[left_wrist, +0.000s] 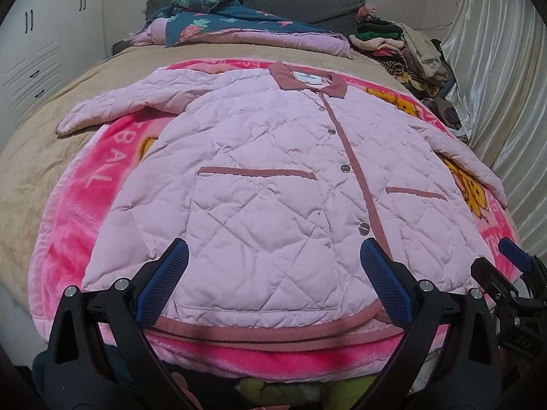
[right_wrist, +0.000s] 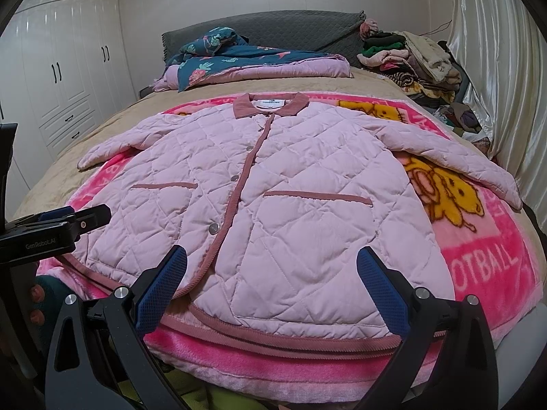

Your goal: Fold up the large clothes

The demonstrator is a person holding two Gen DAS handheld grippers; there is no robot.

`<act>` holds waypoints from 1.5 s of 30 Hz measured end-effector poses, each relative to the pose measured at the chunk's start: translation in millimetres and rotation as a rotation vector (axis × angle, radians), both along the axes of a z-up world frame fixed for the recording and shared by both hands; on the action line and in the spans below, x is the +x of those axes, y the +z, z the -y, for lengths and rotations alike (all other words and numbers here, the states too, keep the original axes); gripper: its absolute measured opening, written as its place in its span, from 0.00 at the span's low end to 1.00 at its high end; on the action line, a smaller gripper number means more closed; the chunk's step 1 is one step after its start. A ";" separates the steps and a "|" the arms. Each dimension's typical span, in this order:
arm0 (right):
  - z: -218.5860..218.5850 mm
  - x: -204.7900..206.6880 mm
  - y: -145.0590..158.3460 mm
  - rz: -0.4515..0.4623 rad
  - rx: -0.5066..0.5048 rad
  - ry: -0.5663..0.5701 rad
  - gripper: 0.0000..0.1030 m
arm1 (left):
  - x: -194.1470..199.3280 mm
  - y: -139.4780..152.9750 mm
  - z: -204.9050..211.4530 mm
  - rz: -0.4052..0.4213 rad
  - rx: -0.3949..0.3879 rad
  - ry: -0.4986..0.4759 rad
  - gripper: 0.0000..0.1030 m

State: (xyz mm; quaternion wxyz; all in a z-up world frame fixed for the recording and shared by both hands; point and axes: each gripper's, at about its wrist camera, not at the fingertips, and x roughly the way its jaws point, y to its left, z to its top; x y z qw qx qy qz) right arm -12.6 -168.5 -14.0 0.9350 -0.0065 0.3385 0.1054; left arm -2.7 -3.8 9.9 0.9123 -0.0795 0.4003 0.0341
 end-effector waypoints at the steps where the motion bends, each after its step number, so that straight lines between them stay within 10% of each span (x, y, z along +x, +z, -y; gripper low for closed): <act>1: 0.1 0.5 -0.2 0.000 0.001 0.001 0.96 | -0.2 -0.5 -0.4 0.000 -0.001 -0.002 0.91; 45: 9.3 74.6 17.0 0.016 0.027 -0.018 0.96 | 57.2 10.2 10.9 -0.016 -0.016 0.021 0.91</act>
